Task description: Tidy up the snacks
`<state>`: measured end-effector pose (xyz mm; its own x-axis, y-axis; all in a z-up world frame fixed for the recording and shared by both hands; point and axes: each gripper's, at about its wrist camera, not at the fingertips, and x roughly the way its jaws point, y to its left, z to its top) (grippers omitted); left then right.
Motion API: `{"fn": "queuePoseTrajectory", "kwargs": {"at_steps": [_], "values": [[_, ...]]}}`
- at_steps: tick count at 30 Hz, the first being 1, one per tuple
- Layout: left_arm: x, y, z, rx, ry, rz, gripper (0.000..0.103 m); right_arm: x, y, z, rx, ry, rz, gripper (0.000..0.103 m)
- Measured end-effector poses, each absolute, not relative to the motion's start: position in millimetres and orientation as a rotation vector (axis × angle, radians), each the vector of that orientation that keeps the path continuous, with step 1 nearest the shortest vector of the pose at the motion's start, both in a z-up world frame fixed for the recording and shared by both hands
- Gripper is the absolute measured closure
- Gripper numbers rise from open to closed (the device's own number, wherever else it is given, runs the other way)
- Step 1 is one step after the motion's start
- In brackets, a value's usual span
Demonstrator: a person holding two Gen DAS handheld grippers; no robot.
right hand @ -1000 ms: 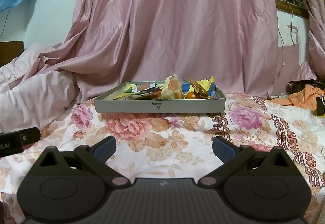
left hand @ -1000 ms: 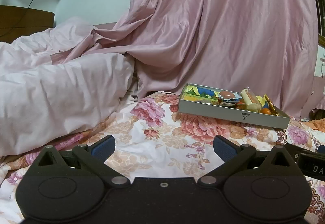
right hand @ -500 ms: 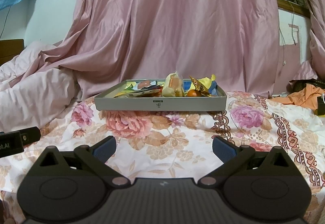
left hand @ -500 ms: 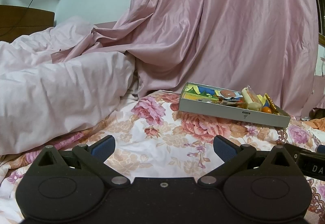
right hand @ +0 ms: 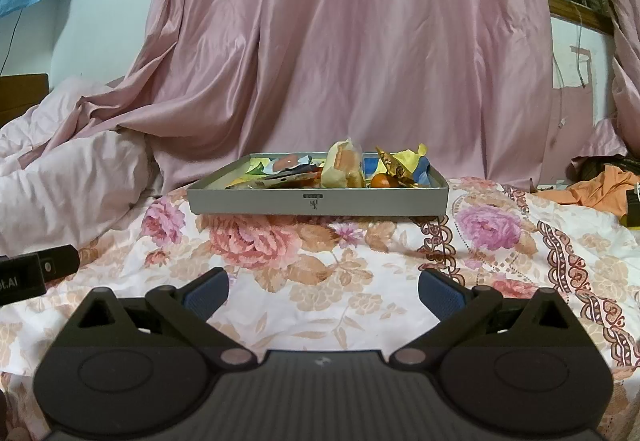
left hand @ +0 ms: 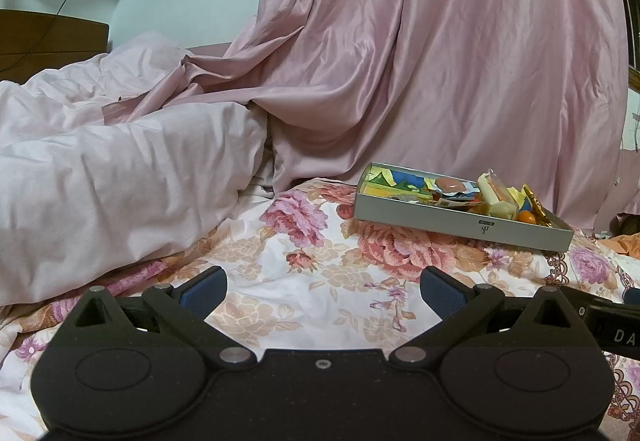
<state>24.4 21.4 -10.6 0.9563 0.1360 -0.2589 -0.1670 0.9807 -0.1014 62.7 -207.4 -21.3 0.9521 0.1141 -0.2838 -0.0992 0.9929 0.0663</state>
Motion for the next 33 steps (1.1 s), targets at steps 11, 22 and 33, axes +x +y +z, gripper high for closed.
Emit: {"fn": "queuePoseTrajectory", "kwargs": {"at_steps": [11, 22, 33], "values": [[24.5, 21.5, -10.3, -0.123, 0.254, 0.154, 0.001, 63.0, -206.4, -21.4, 0.05, 0.294, 0.109, 0.0], [24.4, 21.9, -10.5, -0.123, 0.254, 0.154, 0.001, 63.5, -206.3, -21.7, 0.05, 0.296, 0.109, 0.0], [24.6, 21.8, -10.1, -0.123, 0.255, 0.153, 0.001, 64.0, -205.9, -22.1, 0.05, 0.297, 0.109, 0.0]]}}
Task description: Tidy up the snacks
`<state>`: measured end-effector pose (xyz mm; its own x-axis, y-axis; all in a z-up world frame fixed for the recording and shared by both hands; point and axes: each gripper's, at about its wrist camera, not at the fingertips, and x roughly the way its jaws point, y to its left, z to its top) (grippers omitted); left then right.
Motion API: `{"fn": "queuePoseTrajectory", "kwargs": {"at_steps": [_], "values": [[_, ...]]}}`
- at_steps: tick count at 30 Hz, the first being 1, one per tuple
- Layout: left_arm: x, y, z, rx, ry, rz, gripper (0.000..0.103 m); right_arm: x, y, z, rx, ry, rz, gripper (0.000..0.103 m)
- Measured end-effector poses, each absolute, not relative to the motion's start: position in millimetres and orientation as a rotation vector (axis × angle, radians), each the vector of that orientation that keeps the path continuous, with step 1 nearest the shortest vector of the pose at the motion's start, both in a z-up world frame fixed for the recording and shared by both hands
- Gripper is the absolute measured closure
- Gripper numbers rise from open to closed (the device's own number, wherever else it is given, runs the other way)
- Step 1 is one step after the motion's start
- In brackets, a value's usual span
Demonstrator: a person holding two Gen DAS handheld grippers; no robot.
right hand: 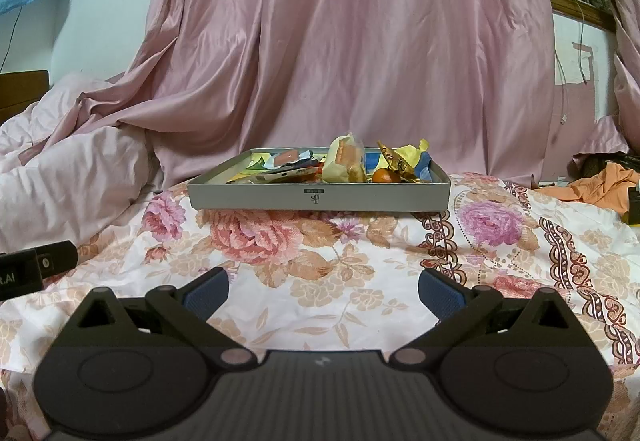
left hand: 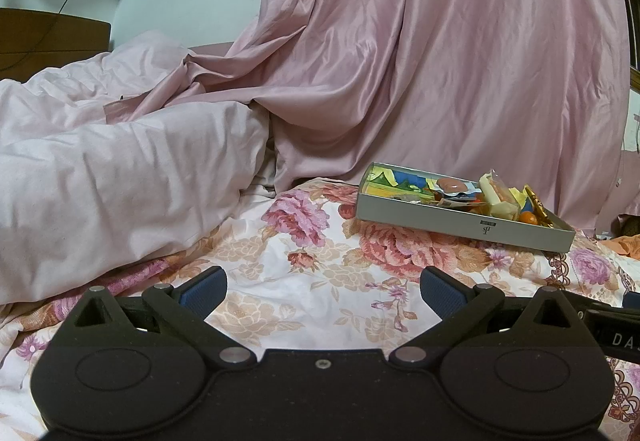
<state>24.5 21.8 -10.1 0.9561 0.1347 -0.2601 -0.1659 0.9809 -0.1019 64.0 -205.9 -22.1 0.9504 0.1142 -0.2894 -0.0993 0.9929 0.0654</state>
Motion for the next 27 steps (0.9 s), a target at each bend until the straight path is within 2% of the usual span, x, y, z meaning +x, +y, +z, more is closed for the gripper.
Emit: {"fn": "queuePoseTrajectory", "kwargs": {"at_steps": [27], "values": [[19.8, 12.0, -5.7, -0.093, 0.271, 0.163, 0.001, 63.0, -204.7, -23.8, 0.049, 0.301, 0.108, 0.0]]}}
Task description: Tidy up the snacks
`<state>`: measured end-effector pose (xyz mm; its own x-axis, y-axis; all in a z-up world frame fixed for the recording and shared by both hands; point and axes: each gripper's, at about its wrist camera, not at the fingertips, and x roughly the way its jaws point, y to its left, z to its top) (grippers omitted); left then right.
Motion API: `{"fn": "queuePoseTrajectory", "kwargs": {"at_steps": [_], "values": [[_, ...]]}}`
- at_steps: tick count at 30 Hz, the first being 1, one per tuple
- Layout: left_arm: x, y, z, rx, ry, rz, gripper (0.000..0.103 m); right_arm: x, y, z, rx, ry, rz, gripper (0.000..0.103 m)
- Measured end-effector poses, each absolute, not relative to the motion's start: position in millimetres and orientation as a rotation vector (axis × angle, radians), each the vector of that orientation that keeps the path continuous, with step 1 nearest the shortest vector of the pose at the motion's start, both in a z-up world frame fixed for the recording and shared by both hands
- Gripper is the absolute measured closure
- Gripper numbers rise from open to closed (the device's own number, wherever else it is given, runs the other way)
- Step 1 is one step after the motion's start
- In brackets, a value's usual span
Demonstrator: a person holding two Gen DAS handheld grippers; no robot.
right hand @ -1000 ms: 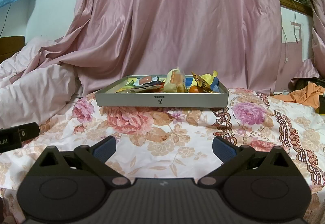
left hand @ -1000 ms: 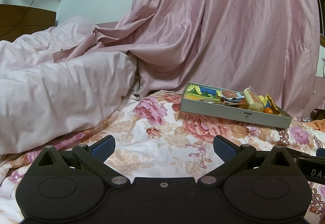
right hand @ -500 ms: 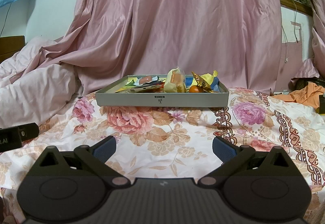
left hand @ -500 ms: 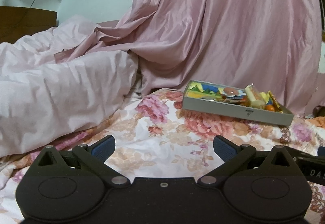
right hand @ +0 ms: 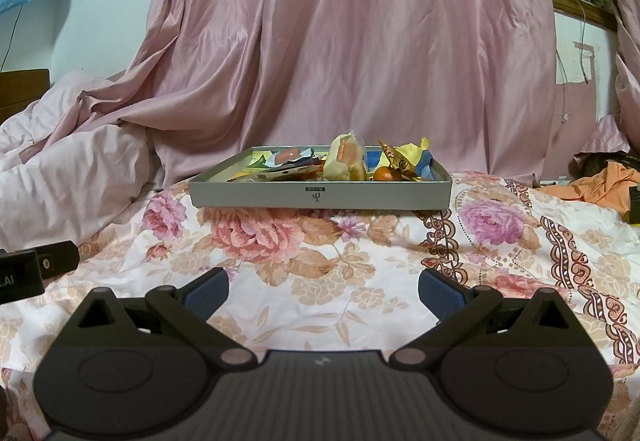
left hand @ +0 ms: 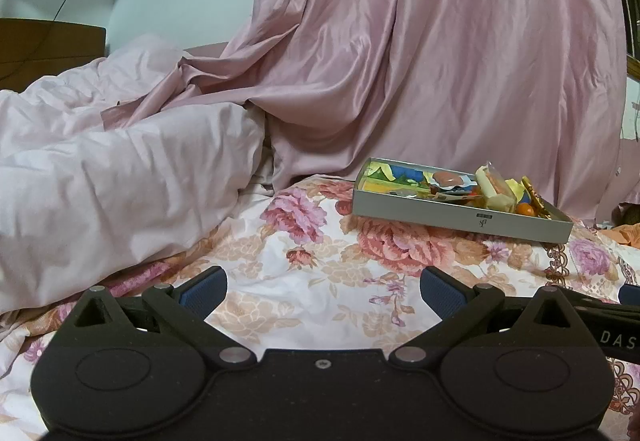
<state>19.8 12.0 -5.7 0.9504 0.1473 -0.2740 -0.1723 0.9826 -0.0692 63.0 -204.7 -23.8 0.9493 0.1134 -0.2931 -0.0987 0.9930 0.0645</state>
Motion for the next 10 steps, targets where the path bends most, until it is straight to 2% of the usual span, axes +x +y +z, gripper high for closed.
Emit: {"fn": "queuePoseTrajectory", "kwargs": {"at_steps": [10], "values": [[20.6, 11.7, -6.8, -0.091, 0.27, 0.175, 0.001, 59.7, -203.2, -27.1, 0.047, 0.306, 0.109, 0.0]]}}
